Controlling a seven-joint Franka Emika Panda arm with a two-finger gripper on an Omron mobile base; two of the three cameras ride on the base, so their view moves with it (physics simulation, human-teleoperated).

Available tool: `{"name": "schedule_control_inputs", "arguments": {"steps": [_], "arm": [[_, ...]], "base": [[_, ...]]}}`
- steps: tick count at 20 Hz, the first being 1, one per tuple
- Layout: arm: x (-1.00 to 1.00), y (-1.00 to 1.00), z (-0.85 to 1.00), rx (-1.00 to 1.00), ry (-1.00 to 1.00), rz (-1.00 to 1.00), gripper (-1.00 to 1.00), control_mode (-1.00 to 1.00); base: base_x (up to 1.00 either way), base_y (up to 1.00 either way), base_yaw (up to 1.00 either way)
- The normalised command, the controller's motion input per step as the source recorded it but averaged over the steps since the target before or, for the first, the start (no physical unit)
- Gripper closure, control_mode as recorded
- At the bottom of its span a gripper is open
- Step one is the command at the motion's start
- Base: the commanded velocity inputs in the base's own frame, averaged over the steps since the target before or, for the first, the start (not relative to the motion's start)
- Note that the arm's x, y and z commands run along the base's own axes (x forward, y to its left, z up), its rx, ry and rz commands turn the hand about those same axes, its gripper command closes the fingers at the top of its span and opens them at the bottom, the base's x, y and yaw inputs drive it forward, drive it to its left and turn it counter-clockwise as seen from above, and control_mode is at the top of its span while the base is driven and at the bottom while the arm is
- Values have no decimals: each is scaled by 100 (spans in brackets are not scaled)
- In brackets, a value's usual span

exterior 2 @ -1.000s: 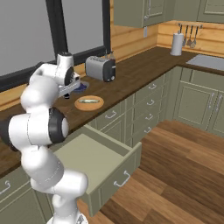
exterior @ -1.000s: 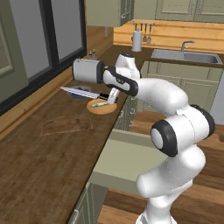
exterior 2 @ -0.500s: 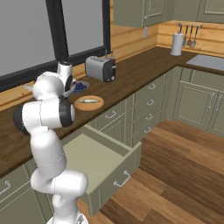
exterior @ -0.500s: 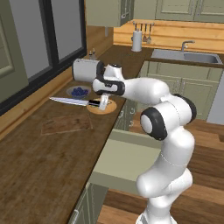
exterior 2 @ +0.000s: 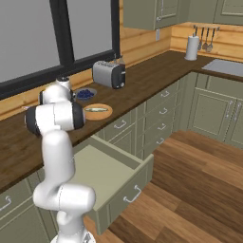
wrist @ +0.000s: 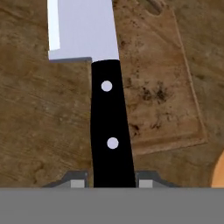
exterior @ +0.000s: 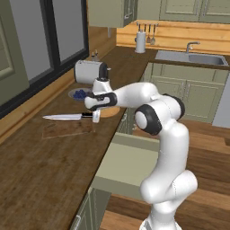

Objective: Pick up the knife from the drawer and place it on the cutting board. Then place the meat from the plate to the cutting board.

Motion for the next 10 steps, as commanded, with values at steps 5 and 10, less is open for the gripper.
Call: {"name": "schedule_control_inputs", "arguments": {"steps": [5,10], "arm": [[33,18,-40,-7,1,1,100,-100],[15,2,-43,-3,0,0,100,-100]], "base": [[0,0,0],[0,0,0]]}}
